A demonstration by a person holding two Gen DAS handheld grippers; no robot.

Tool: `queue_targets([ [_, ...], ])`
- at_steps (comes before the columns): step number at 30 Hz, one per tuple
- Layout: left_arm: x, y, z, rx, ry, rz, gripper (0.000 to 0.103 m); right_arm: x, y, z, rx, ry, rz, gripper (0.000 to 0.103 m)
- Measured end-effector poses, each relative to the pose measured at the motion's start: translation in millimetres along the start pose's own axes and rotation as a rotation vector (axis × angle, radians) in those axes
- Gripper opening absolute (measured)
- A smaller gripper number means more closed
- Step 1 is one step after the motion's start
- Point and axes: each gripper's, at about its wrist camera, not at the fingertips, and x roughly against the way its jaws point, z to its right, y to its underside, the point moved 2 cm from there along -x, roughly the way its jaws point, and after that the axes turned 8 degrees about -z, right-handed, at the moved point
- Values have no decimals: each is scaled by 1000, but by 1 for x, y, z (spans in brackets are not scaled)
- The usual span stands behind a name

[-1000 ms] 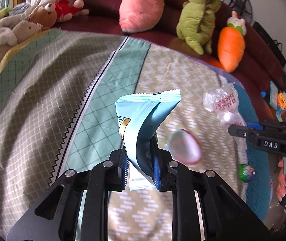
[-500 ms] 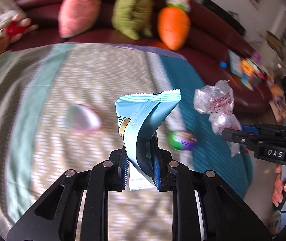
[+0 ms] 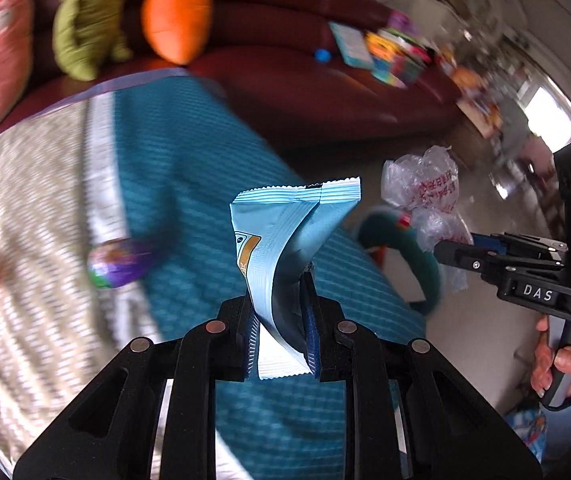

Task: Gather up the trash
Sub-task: 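Carry the blue packet and plastic bag over the teal bin with both tools, then open the right tool to drop the bag while the left tool drops the packet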

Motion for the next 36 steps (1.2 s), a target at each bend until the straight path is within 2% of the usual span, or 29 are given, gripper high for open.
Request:
queue_targets([
  [7,-39,-20,69,-120,18,-57,21,16,27,82,-155,19,36,38],
  [13,-79,-32,112,-185,49,-110,21,1,40,138,-284,22,3,38],
  [17,-106,-41,134,-201,69,-143,21,-10,34,160,-317,11,-8,38],
  [25,-140,-57,148,-210,85,-179,21,-28,16,172,-324,-6,-25,40],
  [26,-143,-58,148,-210,85,-181,21,-31,13,172,-321,-7,-26,45],
  [27,-146,-59,148,-210,86,-182,21,-33,12,171,-321,-6,-26,55],
  [29,-152,-63,149,-208,88,-186,21,-35,8,172,-320,10,-18,65],
  [32,-160,-67,151,-209,87,-195,21,-38,6,176,-328,4,-25,66],
  [36,-172,-68,155,-210,93,-213,21,-36,9,182,-337,30,-36,74],
])
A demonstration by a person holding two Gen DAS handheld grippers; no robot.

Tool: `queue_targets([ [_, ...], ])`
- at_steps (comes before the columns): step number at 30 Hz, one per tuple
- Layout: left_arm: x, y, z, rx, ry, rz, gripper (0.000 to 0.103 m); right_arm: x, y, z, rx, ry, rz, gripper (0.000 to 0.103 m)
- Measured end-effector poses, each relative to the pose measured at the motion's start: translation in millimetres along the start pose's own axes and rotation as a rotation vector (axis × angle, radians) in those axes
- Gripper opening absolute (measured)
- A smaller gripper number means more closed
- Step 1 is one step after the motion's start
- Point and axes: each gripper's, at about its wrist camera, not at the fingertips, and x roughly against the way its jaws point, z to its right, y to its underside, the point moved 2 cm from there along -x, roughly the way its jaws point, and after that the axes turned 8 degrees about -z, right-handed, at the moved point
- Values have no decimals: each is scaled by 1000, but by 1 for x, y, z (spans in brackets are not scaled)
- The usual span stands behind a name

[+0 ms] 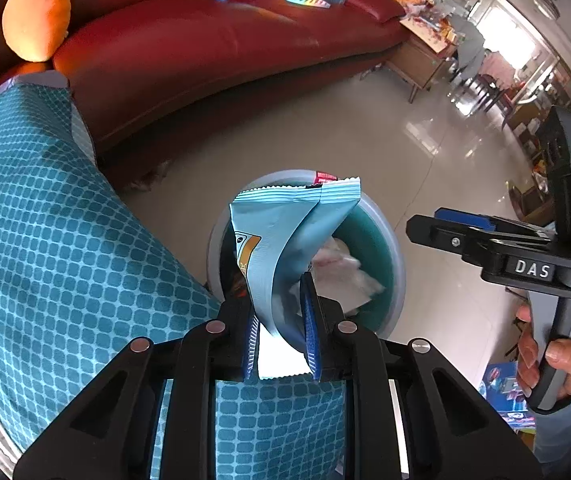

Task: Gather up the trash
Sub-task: 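Open the right tool to drop the bag while the left tool drops the packet, then move both open tools back over the bed toward the toy eggs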

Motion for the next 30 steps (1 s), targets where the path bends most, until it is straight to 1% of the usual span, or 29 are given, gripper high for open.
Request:
queue_targets([
  [2,-6,-1,4,-3,5,-7,21,3,1,6,-11,14,1,76],
  [8,-24,-6,20,-36,24,-32,21,10,3,23,-43,43,-2,77],
  [16,-50,-16,51,-85,44,-70,22,17,3,32,-72,63,5,78],
  [18,-55,-14,56,-102,35,-78,35,18,3,33,-78,65,5,78],
  [19,-58,-15,57,-109,19,-80,56,18,3,34,-80,66,4,78],
  [20,-59,-14,57,-112,7,-76,72,18,3,33,-79,66,3,78],
  [23,-57,-12,53,-112,-15,-48,84,18,3,30,-75,68,-2,78],
  [24,-57,-11,51,-107,-19,-49,85,17,2,29,-75,68,-6,82],
  [25,-57,-10,47,-101,-20,-49,86,17,2,28,-75,69,-10,83],
  [30,-44,-1,30,-64,-18,-38,92,13,2,21,-58,77,-39,83],
])
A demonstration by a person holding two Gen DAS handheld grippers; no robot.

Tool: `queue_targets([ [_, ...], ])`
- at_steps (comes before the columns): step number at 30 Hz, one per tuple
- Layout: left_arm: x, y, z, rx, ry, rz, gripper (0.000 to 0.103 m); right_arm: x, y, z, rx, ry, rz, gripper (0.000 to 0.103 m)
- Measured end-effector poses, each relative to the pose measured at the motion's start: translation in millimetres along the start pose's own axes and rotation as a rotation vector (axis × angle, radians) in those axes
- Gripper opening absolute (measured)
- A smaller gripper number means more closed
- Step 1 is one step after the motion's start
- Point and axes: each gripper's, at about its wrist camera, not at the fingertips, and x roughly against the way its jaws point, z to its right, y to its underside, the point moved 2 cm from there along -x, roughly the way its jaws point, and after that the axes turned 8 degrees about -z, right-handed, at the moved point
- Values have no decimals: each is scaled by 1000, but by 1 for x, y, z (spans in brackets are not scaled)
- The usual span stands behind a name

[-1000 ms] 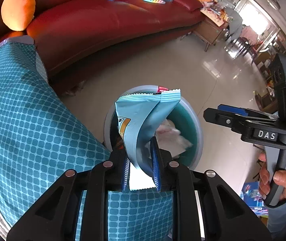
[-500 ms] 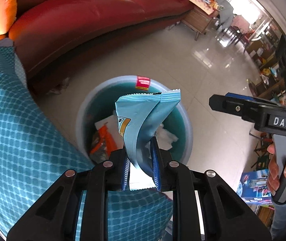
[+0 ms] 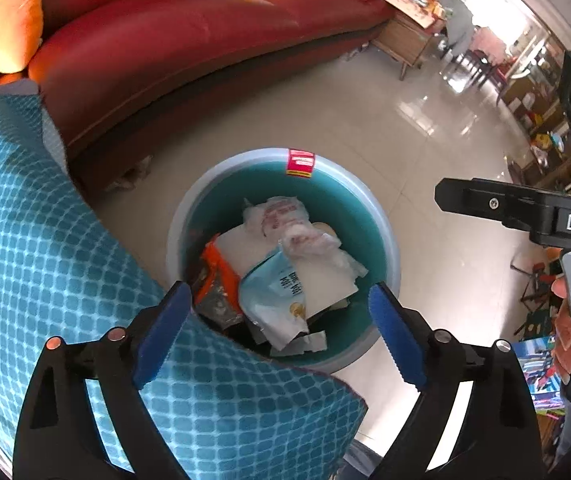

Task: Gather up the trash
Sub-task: 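Move both open tools back over the bed toward the toy eggs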

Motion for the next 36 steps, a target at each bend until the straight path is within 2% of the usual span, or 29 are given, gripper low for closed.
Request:
queue_targets([
  [10,32,22,-29,70,-16,23,95,3,8,-31,59,16,-26,85],
  [17,69,48,-55,118,-37,69,97,11,18,-73,131,8,-23,85],
  [22,97,72,-84,172,-51,100,99,13,27,-117,192,-14,-13,85],
  [29,131,114,-138,264,-83,121,99,2,43,-186,286,-40,-43,86],
  [36,167,165,-212,409,-99,154,99,-8,55,-261,397,-51,-73,86],
])
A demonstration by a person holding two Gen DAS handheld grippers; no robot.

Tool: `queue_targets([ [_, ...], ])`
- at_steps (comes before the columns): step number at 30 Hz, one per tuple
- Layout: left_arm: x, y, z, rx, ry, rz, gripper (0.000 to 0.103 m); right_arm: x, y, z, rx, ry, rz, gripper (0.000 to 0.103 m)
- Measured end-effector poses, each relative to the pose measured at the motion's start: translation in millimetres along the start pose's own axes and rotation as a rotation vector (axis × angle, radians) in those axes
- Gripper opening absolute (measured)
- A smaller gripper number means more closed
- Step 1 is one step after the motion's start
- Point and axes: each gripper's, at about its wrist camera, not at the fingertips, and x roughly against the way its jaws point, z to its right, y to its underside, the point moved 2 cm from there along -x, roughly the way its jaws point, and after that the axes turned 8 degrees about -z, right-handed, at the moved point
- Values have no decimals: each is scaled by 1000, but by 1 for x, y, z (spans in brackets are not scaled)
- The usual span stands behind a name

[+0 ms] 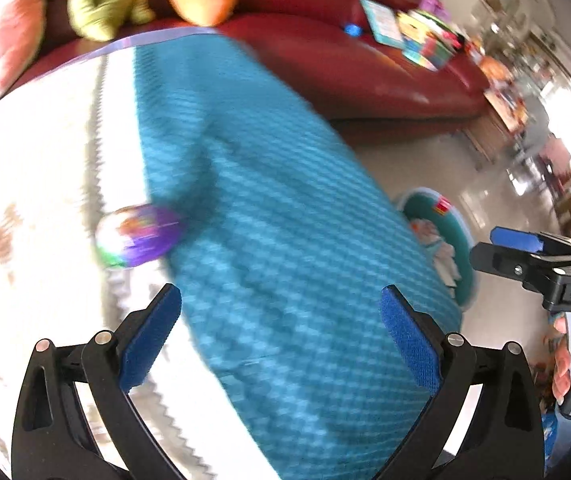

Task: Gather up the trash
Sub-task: 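Move both open tools back over the bed toward the toy eggs, then grasp the purple toy egg with the right tool while the left tool grasps the pink egg half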

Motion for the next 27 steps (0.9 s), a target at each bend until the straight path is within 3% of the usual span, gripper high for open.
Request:
queue_targets([
  [14,47,29,-149,174,-106,45,99,-49,-38,-133,200,-12,-81,86],
  [27,67,48,-245,318,-146,96,99,-120,-81,-204,398,-13,-149,86],
])
